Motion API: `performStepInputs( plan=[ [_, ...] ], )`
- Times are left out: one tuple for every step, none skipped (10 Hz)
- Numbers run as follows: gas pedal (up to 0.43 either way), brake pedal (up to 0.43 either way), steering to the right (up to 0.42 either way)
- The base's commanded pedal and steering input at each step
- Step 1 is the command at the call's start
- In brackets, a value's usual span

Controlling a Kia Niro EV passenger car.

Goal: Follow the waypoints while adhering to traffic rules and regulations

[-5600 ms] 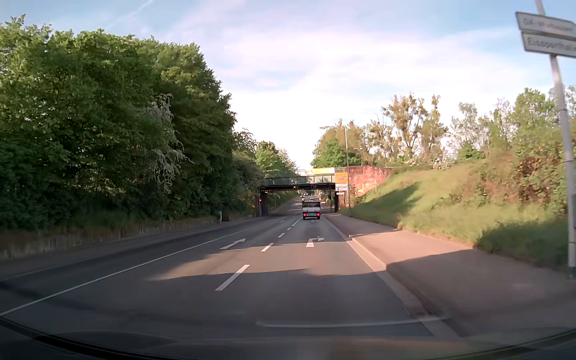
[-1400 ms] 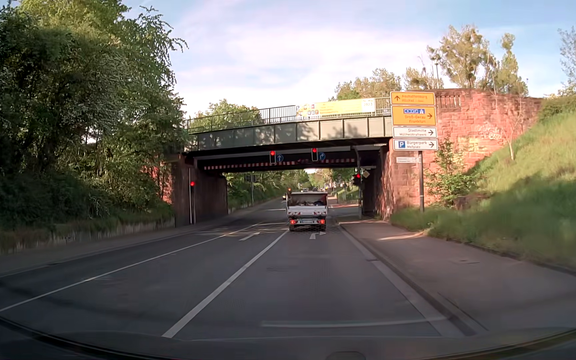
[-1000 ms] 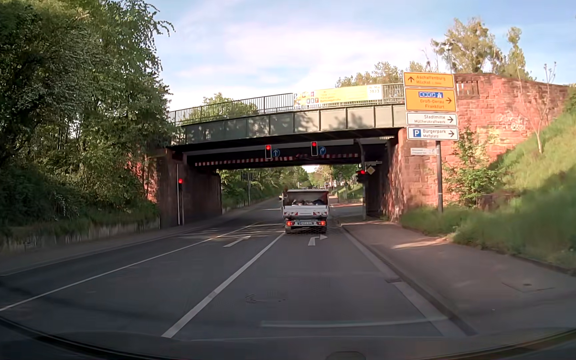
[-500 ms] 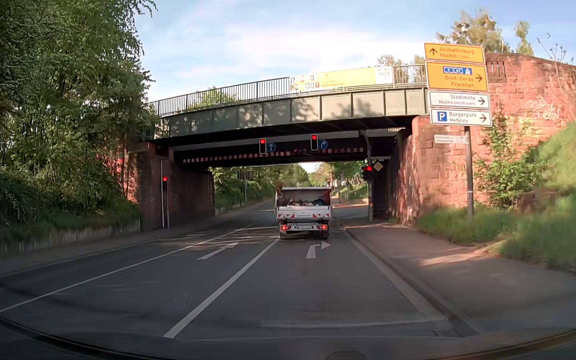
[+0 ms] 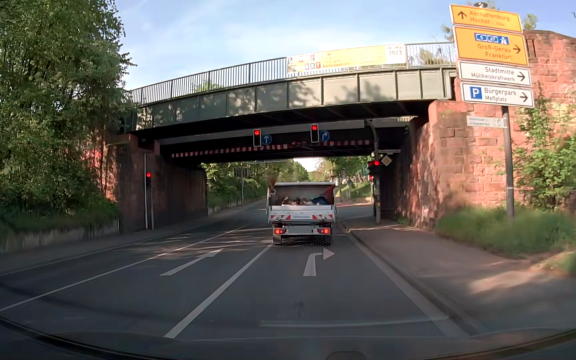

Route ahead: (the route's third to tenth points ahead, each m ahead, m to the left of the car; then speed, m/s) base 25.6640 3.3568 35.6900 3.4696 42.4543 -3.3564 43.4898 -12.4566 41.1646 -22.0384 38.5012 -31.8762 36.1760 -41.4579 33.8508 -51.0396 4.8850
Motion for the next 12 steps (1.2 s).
performStepInputs(
  plan=[
    [0.0, 0.274, -0.004],
    [0.0, 0.274, -0.004],
    [0.0, 0.274, -0.003],
    [0.0, 0.274, -0.004],
    [0.0, 0.274, -0.004],
    [0.0, 0.274, -0.004],
    [0.0, 0.268, -0.004],
    [0.0, 0.268, -0.004],
    [0.0, 0.268, -0.004],
    [0.0, 0.262, -0.004],
    [0.0, 0.262, -0.004],
    [0.0, 0.262, -0.004]
  ],
)
